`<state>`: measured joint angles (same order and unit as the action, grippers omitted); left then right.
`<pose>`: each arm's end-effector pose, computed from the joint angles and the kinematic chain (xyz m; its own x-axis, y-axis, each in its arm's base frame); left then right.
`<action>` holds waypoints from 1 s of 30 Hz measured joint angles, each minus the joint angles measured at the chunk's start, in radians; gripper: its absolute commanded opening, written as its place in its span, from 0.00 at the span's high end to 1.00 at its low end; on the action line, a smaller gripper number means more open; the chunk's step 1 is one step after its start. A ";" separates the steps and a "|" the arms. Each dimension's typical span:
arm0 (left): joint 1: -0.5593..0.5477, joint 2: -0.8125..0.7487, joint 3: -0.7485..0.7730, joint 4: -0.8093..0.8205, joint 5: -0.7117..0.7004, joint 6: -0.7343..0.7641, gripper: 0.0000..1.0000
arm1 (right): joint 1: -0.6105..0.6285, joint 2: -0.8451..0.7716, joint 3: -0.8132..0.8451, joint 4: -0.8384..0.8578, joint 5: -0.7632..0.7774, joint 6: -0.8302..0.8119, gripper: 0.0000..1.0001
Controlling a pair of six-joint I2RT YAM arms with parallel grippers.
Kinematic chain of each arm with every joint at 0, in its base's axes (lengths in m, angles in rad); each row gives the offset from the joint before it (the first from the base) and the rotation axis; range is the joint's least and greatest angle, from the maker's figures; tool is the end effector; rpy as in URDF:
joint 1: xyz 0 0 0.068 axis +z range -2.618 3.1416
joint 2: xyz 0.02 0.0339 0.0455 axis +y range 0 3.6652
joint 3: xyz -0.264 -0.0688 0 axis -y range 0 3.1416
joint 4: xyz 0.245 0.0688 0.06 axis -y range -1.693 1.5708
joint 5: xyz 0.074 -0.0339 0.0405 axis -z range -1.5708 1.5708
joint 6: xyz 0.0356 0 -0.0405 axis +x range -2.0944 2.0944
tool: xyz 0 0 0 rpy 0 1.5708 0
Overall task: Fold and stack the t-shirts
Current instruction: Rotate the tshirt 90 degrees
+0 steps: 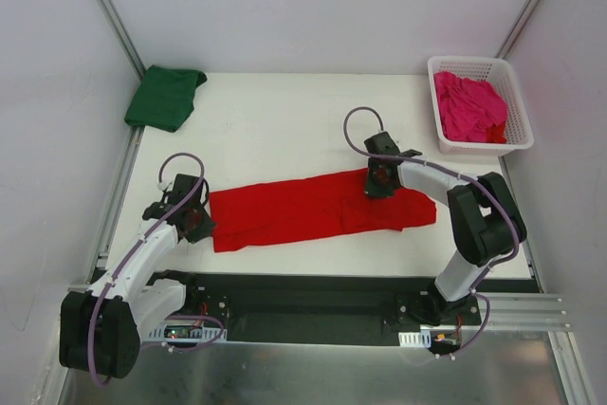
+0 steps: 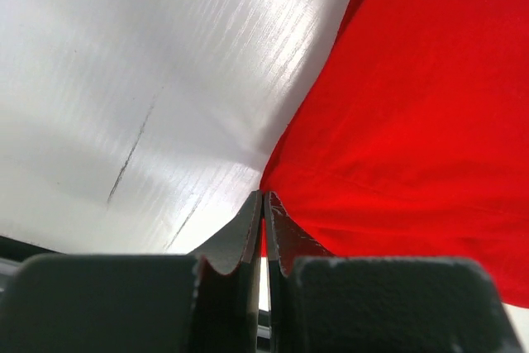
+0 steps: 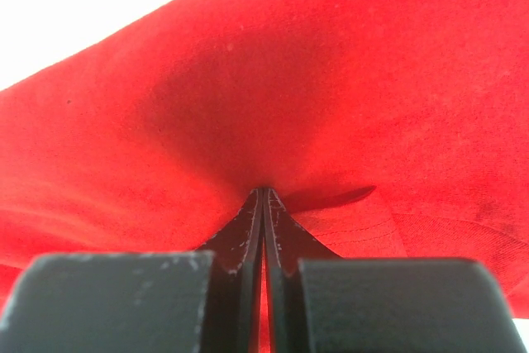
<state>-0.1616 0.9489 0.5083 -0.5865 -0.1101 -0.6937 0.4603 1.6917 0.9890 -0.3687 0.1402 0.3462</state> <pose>0.1684 -0.0235 0.1842 -0.7158 -0.5272 -0.4579 -0.4602 0.8493 -0.2585 0.2978 0.1421 0.1671 -0.8688 -0.0557 -0.4921 -0.0905 0.9948 0.0471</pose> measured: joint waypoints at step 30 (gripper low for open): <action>0.000 0.011 0.039 -0.077 -0.033 -0.026 1.00 | -0.049 0.099 0.106 0.026 -0.076 0.009 0.98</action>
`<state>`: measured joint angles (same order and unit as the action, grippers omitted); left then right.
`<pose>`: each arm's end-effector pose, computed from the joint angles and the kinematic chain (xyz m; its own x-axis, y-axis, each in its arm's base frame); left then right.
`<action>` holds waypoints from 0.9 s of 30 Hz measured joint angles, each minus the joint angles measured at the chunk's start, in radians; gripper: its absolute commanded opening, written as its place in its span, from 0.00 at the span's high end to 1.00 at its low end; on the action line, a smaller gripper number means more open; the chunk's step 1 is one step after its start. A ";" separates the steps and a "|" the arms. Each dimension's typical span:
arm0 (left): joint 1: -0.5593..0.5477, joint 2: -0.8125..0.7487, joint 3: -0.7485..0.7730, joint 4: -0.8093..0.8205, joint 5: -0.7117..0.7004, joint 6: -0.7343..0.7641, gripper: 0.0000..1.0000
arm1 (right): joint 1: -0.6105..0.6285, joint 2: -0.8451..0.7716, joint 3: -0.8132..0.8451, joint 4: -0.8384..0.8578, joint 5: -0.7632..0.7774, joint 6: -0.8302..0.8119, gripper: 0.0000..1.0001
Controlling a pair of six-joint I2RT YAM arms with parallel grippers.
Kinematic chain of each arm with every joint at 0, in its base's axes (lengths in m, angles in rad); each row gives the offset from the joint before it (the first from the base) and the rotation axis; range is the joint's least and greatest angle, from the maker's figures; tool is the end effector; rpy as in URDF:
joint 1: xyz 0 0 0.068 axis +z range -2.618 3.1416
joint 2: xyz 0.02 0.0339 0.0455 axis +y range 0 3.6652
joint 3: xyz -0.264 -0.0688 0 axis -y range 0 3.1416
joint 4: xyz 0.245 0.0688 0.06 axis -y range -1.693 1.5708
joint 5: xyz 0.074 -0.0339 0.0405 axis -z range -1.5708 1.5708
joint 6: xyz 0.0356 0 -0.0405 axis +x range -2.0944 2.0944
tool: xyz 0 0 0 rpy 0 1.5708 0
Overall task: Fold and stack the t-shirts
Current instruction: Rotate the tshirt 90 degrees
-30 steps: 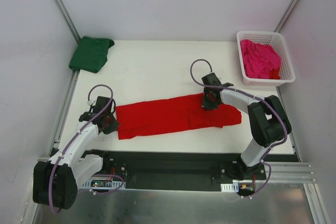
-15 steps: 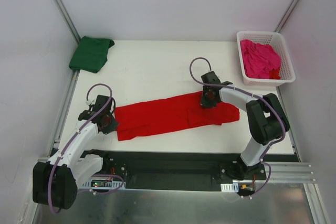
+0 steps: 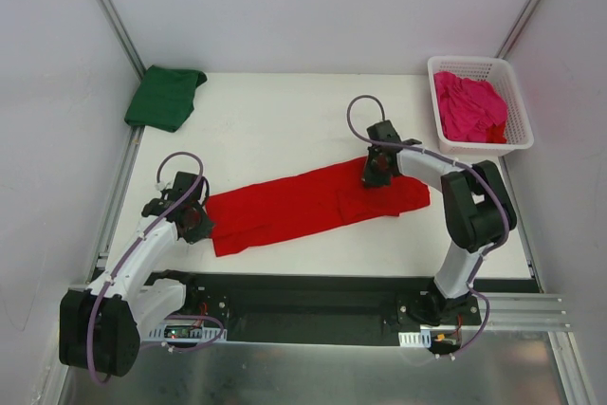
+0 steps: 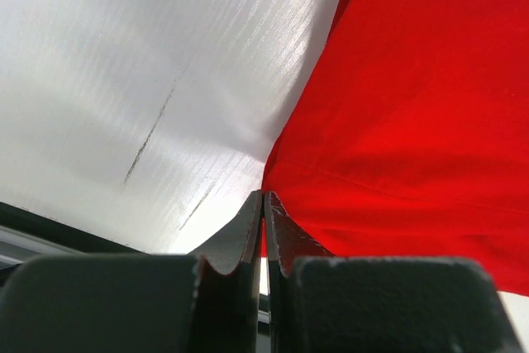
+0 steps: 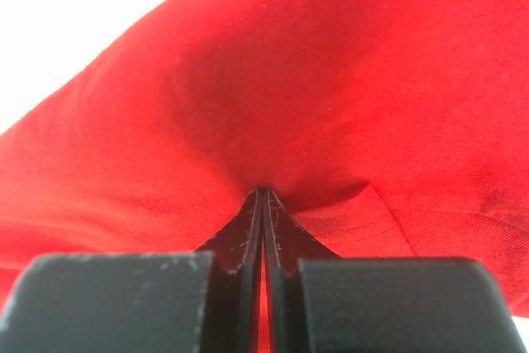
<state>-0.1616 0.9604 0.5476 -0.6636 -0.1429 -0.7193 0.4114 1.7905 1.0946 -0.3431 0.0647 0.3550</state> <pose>0.1676 -0.0222 0.1903 -0.7145 -0.5443 -0.4395 -0.5028 0.8364 -0.2183 0.3305 0.1417 0.1657 -0.8690 -0.0007 -0.4948 -0.0714 0.9897 0.1240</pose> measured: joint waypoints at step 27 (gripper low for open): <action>0.000 0.002 0.000 0.002 0.009 -0.007 1.00 | -0.079 0.093 0.125 -0.022 -0.046 0.002 0.98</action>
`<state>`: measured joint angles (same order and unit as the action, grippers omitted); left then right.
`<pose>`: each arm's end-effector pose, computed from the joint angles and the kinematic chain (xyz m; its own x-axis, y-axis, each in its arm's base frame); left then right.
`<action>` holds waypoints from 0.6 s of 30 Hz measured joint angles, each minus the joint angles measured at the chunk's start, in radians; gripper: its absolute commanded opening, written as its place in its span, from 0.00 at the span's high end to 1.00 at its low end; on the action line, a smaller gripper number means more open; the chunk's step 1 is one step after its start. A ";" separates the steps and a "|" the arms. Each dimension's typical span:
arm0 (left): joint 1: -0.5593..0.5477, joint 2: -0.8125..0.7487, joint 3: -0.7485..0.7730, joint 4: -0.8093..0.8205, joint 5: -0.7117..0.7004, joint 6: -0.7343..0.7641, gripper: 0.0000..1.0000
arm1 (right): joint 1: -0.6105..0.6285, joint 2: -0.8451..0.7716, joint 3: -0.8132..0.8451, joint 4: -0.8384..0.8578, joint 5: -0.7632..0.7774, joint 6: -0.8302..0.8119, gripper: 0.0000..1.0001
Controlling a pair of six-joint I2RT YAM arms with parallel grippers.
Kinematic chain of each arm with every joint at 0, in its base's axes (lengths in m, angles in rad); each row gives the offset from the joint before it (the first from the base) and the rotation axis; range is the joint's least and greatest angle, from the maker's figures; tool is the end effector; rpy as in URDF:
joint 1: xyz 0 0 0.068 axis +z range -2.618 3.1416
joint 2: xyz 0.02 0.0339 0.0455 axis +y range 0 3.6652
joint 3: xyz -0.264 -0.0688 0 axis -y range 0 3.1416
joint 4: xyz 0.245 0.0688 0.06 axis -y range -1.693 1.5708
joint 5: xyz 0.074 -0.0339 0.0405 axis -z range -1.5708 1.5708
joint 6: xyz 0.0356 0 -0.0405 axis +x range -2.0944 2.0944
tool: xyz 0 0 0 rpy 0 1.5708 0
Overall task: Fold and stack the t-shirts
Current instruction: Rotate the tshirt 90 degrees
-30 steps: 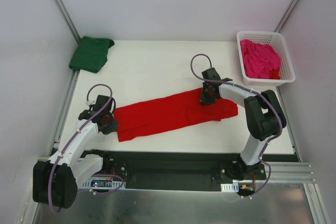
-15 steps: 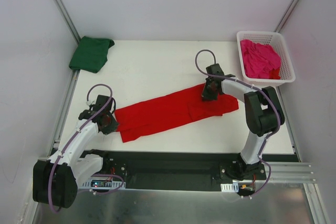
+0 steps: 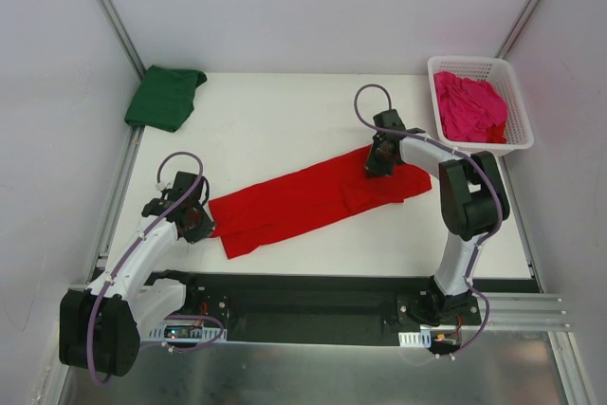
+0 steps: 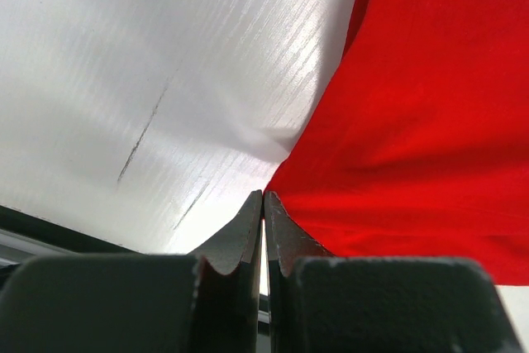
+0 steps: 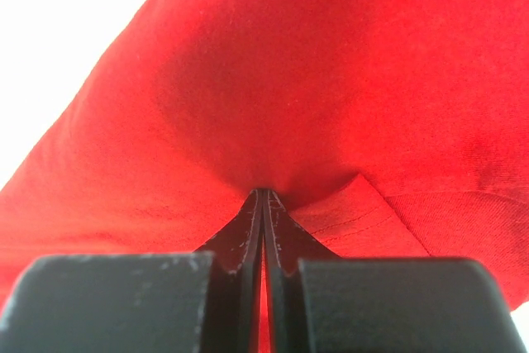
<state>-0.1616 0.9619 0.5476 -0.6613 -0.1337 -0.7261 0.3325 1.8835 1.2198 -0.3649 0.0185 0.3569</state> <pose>0.1679 -0.0226 0.1902 -0.7137 -0.5504 -0.4332 -0.5041 0.8331 -0.2278 0.3667 0.1259 0.1672 -0.8695 0.0693 -0.4890 -0.0145 0.9861 0.1654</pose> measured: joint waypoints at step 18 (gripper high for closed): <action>0.000 -0.012 0.000 0.013 0.018 0.002 0.87 | -0.006 0.022 0.033 -0.011 0.009 -0.007 0.94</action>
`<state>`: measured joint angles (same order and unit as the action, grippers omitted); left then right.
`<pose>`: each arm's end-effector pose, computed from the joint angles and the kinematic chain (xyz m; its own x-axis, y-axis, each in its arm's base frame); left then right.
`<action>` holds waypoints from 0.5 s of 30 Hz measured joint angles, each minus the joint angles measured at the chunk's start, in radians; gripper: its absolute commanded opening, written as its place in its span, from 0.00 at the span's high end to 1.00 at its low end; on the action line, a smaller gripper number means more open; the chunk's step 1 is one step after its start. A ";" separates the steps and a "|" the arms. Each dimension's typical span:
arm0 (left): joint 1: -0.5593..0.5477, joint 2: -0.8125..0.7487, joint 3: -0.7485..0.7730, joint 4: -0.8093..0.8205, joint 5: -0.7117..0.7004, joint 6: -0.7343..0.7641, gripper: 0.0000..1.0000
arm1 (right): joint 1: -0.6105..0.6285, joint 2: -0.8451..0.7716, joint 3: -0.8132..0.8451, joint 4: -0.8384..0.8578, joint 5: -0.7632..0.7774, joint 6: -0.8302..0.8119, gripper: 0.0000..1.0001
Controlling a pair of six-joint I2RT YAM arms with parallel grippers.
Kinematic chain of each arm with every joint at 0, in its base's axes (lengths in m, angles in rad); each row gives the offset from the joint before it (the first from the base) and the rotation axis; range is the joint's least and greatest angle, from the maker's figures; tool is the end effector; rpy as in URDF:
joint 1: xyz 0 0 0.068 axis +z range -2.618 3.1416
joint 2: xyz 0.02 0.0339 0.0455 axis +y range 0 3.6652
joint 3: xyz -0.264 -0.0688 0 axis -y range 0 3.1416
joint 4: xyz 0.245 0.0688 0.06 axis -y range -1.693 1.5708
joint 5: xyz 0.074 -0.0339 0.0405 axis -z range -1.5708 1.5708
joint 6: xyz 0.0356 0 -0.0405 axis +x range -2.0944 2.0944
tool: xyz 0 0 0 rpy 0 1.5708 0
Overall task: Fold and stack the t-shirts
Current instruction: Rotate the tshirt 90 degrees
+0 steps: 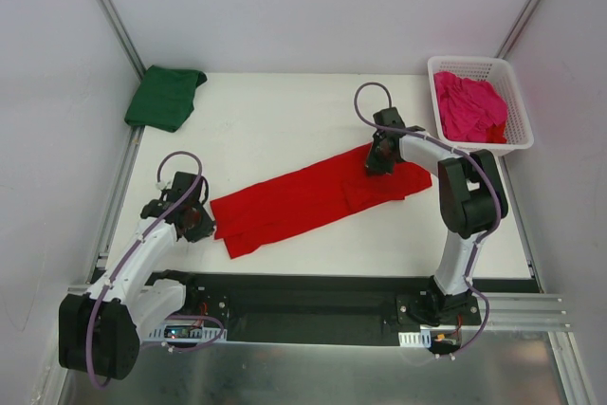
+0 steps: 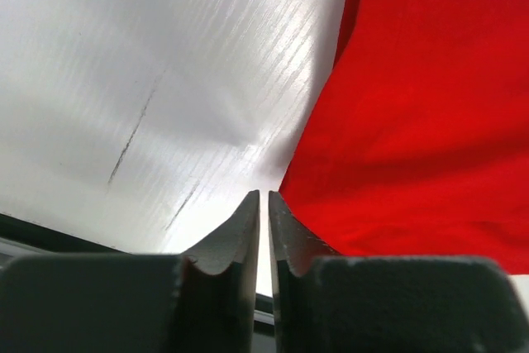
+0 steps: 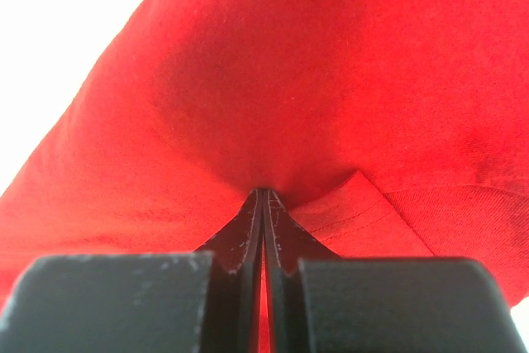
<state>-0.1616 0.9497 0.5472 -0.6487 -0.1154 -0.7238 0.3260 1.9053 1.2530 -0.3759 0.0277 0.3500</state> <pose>0.1680 -0.0232 0.1925 -0.7104 -0.5507 -0.4382 -0.4899 0.8340 -0.2539 0.3739 0.1254 0.1680 -0.8672 0.0687 -0.4932 -0.0098 0.9879 0.1548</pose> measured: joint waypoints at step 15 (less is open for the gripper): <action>0.000 -0.234 0.010 -0.003 0.130 0.004 0.88 | 0.007 -0.217 -0.039 -0.048 0.080 -0.041 0.69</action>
<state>-0.1616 0.7155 0.5575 -0.6514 0.0143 -0.7200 0.3328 1.6886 1.2140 -0.4244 0.1074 0.3088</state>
